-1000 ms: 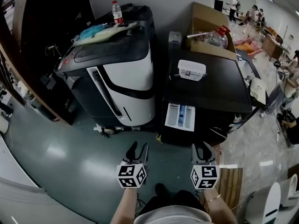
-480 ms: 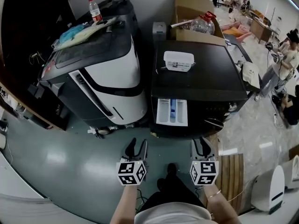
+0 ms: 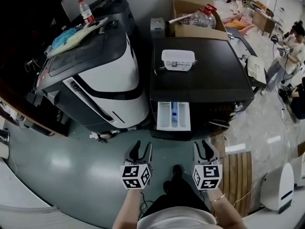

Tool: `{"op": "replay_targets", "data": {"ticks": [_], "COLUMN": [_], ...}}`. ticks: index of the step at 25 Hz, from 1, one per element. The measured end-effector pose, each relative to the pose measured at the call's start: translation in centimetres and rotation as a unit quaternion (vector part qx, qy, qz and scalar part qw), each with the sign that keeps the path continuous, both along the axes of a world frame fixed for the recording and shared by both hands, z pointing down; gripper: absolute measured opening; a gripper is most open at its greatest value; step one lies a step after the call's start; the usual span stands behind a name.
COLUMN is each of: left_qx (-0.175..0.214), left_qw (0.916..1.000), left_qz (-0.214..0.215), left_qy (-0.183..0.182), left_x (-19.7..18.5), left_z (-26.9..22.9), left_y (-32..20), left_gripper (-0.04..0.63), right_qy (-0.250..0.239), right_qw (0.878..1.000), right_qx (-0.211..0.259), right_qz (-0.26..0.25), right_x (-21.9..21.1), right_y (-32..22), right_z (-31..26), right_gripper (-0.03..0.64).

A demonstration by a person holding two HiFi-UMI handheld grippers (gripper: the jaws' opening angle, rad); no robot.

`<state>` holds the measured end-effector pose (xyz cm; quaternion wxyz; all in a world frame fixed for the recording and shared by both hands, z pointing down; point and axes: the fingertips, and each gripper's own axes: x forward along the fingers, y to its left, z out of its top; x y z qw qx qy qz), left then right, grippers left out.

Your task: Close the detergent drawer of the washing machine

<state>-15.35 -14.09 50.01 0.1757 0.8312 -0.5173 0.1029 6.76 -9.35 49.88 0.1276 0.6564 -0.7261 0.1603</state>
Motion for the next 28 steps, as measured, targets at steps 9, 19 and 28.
{"op": "replay_targets", "data": {"ticks": [9,19,28], "left_qx": [-0.023,-0.049,-0.064], "left_qw": [0.9993,0.998,0.997], "left_qz": [0.025,0.036,0.033], "left_qy": [-0.016,-0.019,-0.027], "left_x": [1.3,2.2,2.6], "left_z": [2.3,4.7,6.1], "left_y": [-1.5,-2.5,-3.6], "left_gripper": [0.166,0.166,0.166], "right_qy": [-0.008,-0.011,-0.016], "right_qw": [1.0,0.999,0.998], "right_qx": [-0.03,-0.043,-0.06], "right_qz": [0.002,0.002,-0.015], "right_x": [-0.3,-0.3,-0.6], "right_y": [-0.9,-2.7,-3.7], "right_z": [2.8,4.3,5.7], "right_gripper": [0.115,0.114,0.114]}}
